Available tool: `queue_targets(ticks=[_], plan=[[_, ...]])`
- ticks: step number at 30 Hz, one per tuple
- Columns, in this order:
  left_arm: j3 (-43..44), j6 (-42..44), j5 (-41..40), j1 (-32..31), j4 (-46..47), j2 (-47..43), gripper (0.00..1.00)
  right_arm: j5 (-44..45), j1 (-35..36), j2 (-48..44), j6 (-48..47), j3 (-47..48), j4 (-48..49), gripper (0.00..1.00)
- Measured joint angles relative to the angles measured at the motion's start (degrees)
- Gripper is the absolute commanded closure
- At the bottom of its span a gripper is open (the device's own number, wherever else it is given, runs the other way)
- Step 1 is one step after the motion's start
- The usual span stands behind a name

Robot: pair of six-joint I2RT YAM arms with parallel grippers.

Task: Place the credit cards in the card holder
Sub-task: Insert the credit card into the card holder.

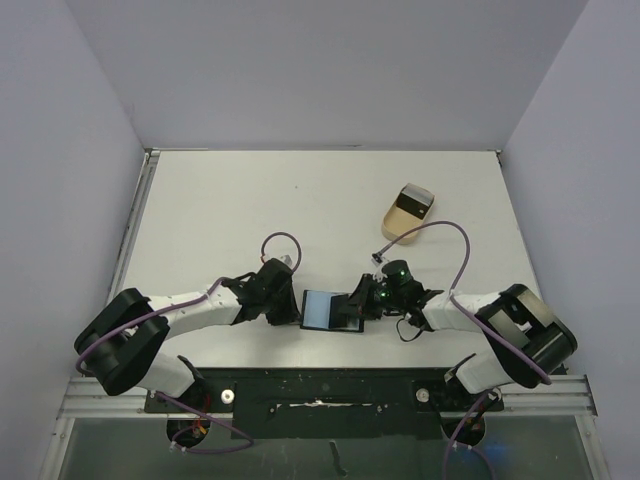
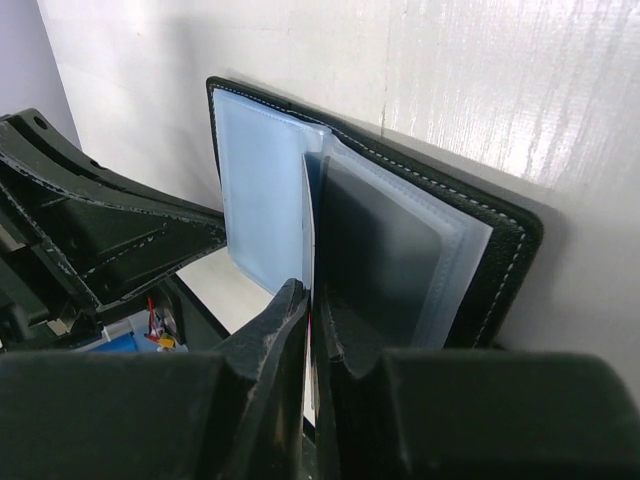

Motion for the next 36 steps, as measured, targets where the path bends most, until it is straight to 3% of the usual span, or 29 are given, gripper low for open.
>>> queue_targets(ticks=[25, 36], plan=[[-0.7, -1.3, 1.3, 0.0, 1.7, 0.1, 1.00, -0.5, -0.1, 2.7, 1.4, -2.3, 9.3, 0.96], [-1.3, -2.2, 2.2, 0.0, 2.9, 0.1, 1.00, 0.5, -0.8, 1.3, -1.9, -3.0, 8.5, 0.97]])
